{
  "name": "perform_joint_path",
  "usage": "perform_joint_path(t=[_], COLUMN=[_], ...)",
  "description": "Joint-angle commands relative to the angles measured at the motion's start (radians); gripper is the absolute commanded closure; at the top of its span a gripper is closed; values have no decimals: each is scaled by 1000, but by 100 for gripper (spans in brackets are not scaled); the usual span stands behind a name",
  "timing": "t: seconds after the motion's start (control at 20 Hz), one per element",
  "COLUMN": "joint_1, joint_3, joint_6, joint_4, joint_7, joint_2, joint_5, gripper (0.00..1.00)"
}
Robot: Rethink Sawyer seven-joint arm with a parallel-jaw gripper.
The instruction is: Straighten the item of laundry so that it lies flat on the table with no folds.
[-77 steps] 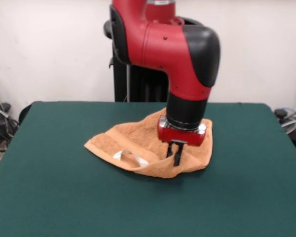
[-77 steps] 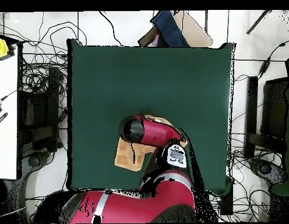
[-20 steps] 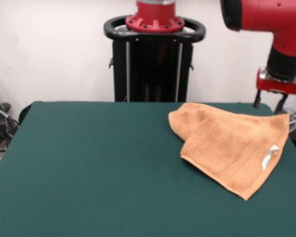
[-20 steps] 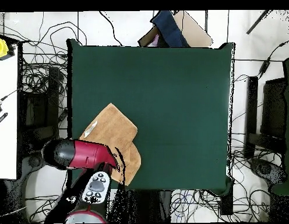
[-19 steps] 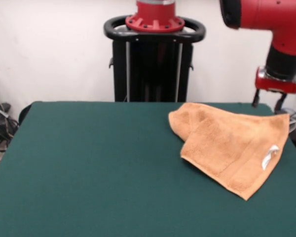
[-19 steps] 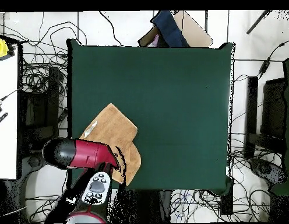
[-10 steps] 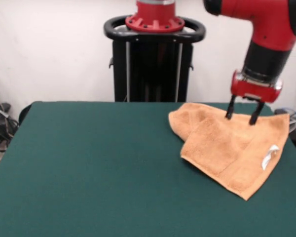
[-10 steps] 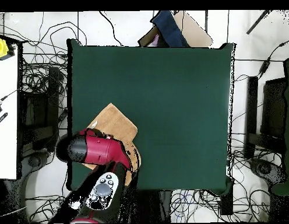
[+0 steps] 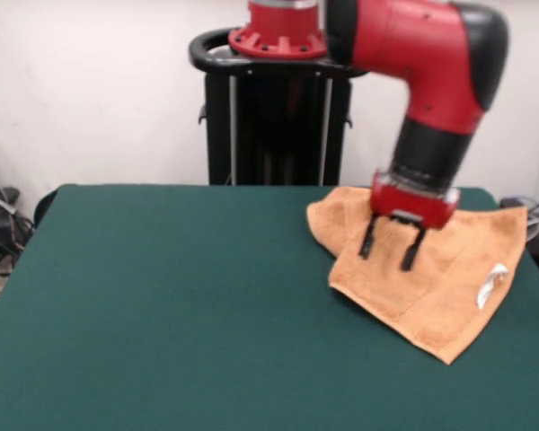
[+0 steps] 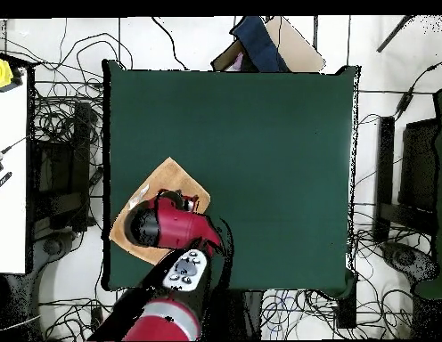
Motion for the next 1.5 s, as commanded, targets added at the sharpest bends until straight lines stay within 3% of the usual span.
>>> perform_joint_path(t=[0.05,0.25,0.5,0.95,1.25,1.5], joint_1=[-87,-99,-204,-316,-359,-307], joint_3=[91,78,163,223,345,349], joint_6=[20,6,26,149,90,64], joint_4=[-6,-13,51,245,239,238], joint_7=[72,78,50,47,105,163], joint_2=[106,127,85,-155,-68,-50], joint_5=[-79,-114,-190,-268,-243,-207], gripper=[0,0,0,0,0,0])
